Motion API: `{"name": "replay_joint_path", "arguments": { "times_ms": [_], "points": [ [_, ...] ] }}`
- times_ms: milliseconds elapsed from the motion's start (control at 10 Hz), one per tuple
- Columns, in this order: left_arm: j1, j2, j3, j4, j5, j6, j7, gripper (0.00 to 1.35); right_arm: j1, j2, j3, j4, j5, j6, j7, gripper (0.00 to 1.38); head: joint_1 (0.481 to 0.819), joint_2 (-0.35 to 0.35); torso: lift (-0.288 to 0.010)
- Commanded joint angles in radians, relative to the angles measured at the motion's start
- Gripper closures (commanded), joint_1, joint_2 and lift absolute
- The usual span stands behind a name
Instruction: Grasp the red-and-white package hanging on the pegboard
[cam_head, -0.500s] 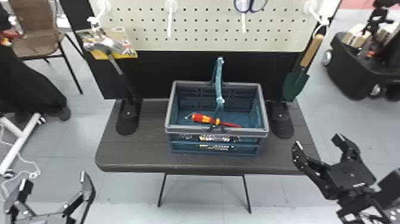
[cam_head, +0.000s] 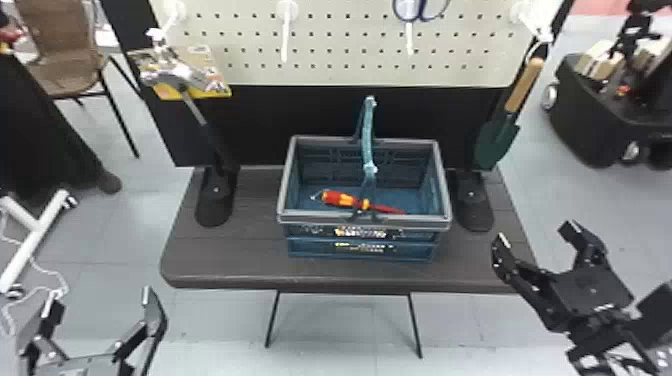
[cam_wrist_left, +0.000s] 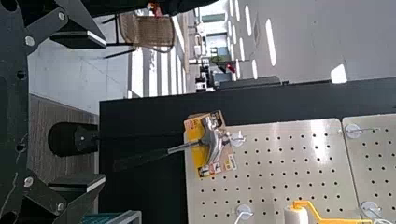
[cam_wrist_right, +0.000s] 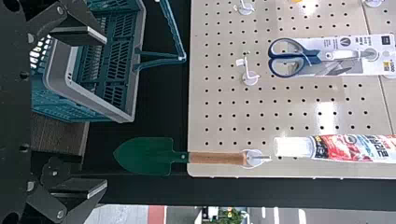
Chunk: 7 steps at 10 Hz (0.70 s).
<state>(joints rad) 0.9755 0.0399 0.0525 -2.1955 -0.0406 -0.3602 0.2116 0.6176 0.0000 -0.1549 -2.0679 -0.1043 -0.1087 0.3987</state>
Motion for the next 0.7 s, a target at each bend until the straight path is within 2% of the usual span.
{"name": "replay_joint_path", "arguments": {
  "times_ms": [0,100,300,500,600],
  "points": [
    [0.0,0.0,-0.002,0.0,0.001,0.003,0.0,0.27,-0.003,0.001,0.0,-0.002,0.0,0.003,0.0,0.21,0.819,0.008,-0.1],
    [-0.002,0.002,-0.003,0.0,0.001,0.004,0.0,0.27,-0.018,0.0,0.0,-0.015,0.005,0.021,-0.001,0.21,0.819,0.008,-0.1],
    [-0.009,0.015,-0.014,0.0,0.005,0.02,0.0,0.27,-0.063,-0.023,-0.002,-0.022,0.0,0.034,-0.001,0.21,0.819,0.008,-0.1],
    [-0.017,0.034,-0.022,0.0,-0.012,0.009,0.0,0.27,-0.106,-0.031,-0.014,-0.029,-0.015,0.06,0.012,0.21,0.819,0.008,-0.1],
    [-0.017,0.035,-0.026,-0.002,-0.024,0.01,0.0,0.27,-0.153,-0.032,-0.051,-0.025,-0.008,0.103,0.08,0.21,0.819,0.008,-0.1]
  ]
}}
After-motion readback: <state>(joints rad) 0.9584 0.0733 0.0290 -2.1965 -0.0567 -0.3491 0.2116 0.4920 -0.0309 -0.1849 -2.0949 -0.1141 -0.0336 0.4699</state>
